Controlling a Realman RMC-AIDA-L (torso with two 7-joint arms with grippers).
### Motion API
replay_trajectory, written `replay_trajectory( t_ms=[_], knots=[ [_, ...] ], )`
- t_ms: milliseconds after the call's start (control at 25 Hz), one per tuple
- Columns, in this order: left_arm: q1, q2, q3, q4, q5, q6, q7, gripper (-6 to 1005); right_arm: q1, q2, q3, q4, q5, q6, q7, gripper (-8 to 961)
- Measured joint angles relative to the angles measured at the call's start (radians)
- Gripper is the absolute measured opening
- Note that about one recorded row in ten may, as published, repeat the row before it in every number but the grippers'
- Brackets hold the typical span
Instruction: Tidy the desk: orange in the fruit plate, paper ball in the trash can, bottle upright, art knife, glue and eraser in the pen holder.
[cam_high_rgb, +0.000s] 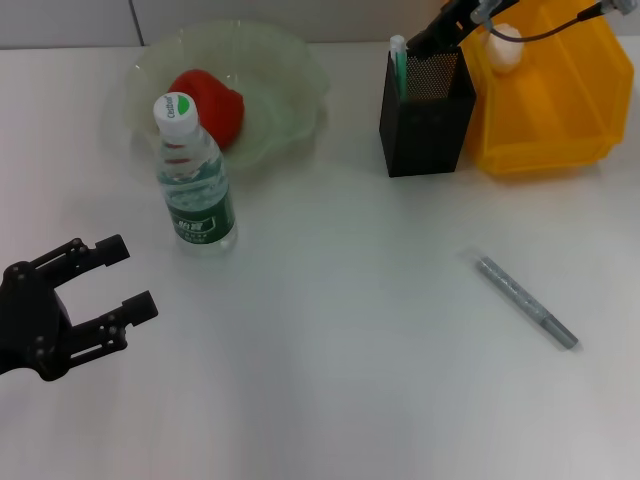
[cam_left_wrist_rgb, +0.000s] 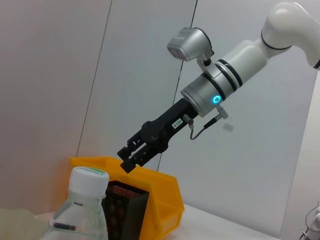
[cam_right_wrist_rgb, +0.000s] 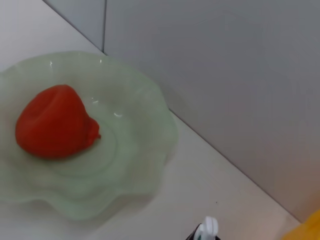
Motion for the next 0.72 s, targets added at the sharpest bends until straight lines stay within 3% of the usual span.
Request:
replay_trajectory(
  t_ms=[200,320,440,560,720],
  knots=[
    [0.0,0.0,0.0,0.0,0.0,0.0,0.0,786,-0.025,-0.001,0.0,-0.097,0.029,-0.088,0.0,572],
    [0.0,0.0,0.0,0.0,0.0,0.0,0.0,786,-0.047,-0.002,-0.008,-0.22,0.04,-0.228,0.0,657],
    [-0.001,0.002,0.0,0.0,0.0,0.001,-0.003,786,-0.074,-0.001,-0.049,-0.32,0.04,-0.393,0.012,658],
    [-0.001,0.003,-0.001,0.0,0.0,0.001,-0.003,786,-0.118,0.0,-0.134,-0.336,0.03,-0.459,0.071,658],
    [-0.001,0.002,-0.002,0.0,0.0,0.002,0.001,786,-0.178,0.002,-0.228,-0.275,-0.012,-0.443,0.124,658]
  ],
)
